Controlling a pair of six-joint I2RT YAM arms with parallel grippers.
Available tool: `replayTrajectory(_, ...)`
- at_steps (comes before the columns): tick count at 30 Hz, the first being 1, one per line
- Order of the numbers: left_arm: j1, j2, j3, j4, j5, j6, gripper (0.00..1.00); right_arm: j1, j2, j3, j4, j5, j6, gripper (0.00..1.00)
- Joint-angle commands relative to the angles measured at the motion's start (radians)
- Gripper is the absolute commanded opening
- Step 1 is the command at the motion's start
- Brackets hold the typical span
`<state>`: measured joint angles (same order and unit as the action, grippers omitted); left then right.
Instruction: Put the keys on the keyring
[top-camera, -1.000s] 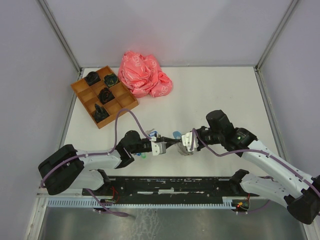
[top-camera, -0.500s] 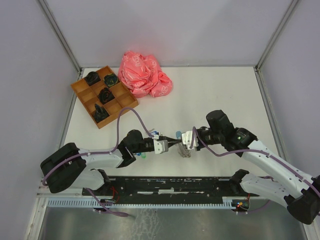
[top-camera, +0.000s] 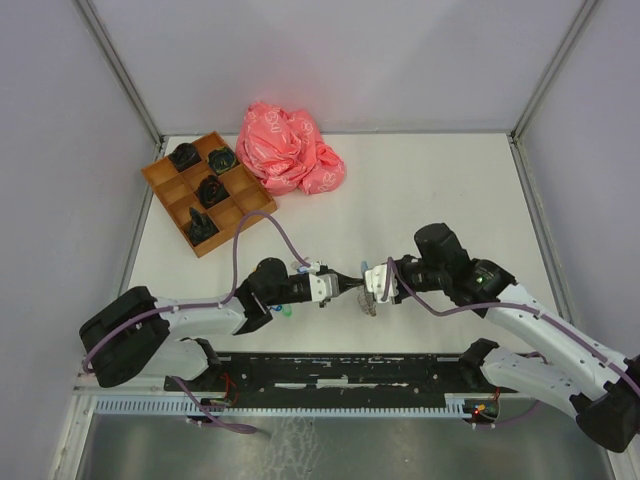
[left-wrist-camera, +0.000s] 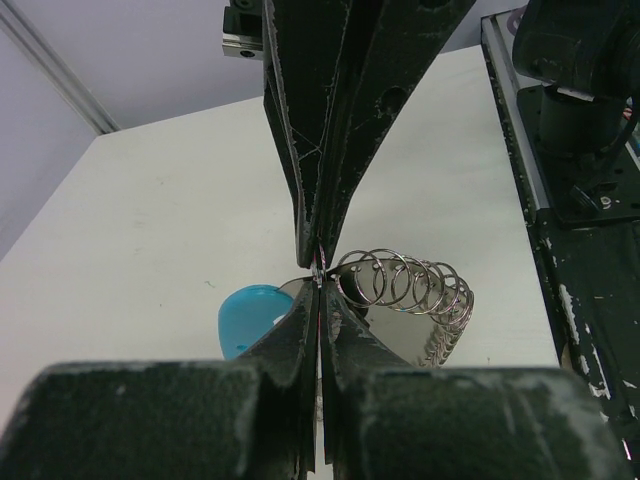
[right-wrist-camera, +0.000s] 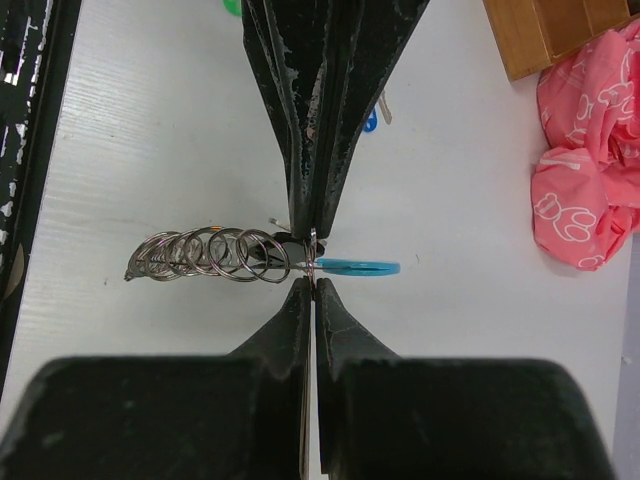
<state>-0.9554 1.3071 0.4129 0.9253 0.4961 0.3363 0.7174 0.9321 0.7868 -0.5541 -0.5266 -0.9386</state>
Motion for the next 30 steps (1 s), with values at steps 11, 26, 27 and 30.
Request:
replayTrajectory(11,0.026,-0.031,0.006,-0.025,0.034,-0.174,0.03,-0.006,-0.076,-0.051,0.209,-0.071,0.021,0.01)
replayTrajectory(26,0.072,-0.016,-0.014,-0.013,0.088,-0.247,0.03,-0.073,-0.107,-0.117,0.372,-0.165,0.152,0.01)
replayTrajectory(27,0.076,-0.013,-0.014,-0.012,0.086,-0.251,0.03,-0.075,-0.108,-0.12,0.38,-0.172,0.16,0.01)
replayTrajectory(30,0.083,-0.007,-0.016,-0.009,0.082,-0.26,0.03,-0.089,-0.113,-0.129,0.405,-0.189,0.185,0.01)
